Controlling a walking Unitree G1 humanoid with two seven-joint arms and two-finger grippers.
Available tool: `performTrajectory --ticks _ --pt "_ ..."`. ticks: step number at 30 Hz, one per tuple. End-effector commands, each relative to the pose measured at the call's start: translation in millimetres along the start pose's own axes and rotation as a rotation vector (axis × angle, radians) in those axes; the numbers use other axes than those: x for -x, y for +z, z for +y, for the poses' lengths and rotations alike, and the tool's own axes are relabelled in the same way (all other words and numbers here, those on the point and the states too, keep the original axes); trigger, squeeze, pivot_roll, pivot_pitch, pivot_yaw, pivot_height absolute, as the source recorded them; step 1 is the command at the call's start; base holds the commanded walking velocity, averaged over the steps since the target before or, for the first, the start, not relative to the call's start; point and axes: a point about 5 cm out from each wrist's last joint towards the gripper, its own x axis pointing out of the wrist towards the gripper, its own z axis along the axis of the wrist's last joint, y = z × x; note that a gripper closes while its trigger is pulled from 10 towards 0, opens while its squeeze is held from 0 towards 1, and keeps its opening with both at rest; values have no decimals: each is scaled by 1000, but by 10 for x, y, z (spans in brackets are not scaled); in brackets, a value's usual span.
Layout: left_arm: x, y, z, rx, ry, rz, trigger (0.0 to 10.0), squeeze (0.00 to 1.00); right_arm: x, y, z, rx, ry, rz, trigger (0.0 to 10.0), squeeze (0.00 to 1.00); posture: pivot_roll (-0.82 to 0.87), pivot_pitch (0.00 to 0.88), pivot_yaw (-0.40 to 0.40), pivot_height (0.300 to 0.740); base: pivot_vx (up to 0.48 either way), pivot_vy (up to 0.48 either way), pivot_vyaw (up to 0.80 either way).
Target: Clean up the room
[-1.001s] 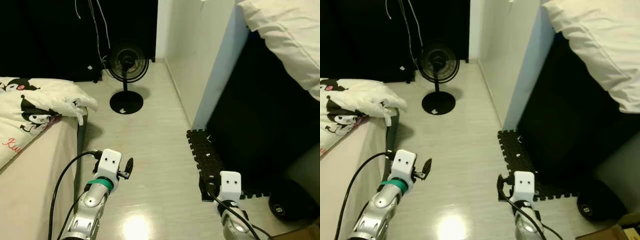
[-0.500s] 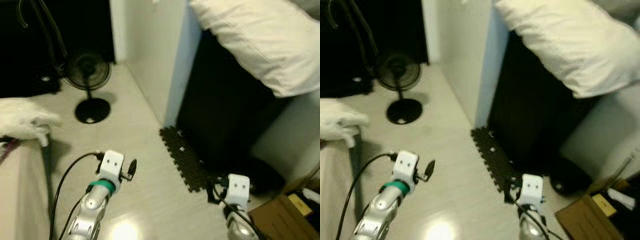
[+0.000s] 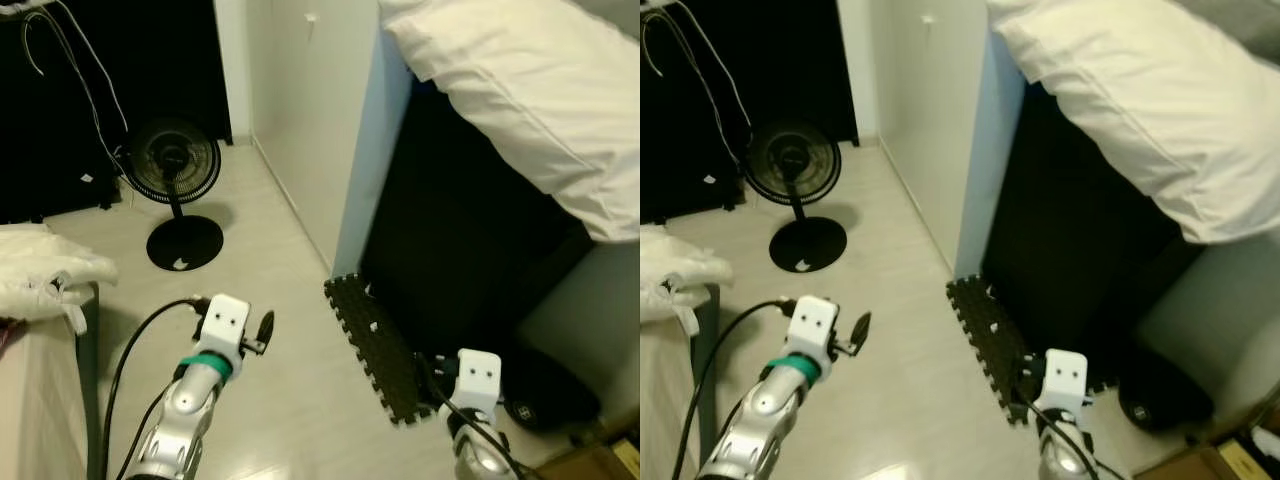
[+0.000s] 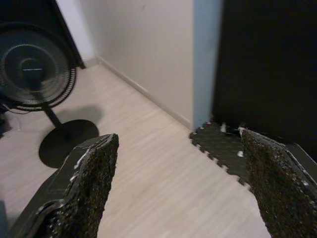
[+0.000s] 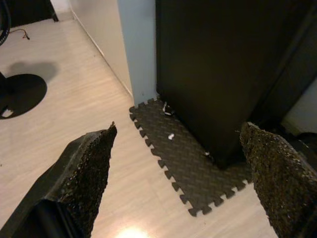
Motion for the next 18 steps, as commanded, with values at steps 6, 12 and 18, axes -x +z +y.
performTrajectory --ticks 6,12,18 --pt "24 -83 28 -2 12 35 10000 0 46 -116 -6 -10 -20 49 10000 0 -8 0 54 740 389 0 0" --pt "29 -96 34 -3 17 42 10000 0 55 -128 -12 4 -15 53 10000 0 -6 0 55 740 389 0 0" --pt "45 -115 67 -2 30 45 10000 0 44 -121 16 35 16 49 10000 0 1 0 51 740 392 0 0"
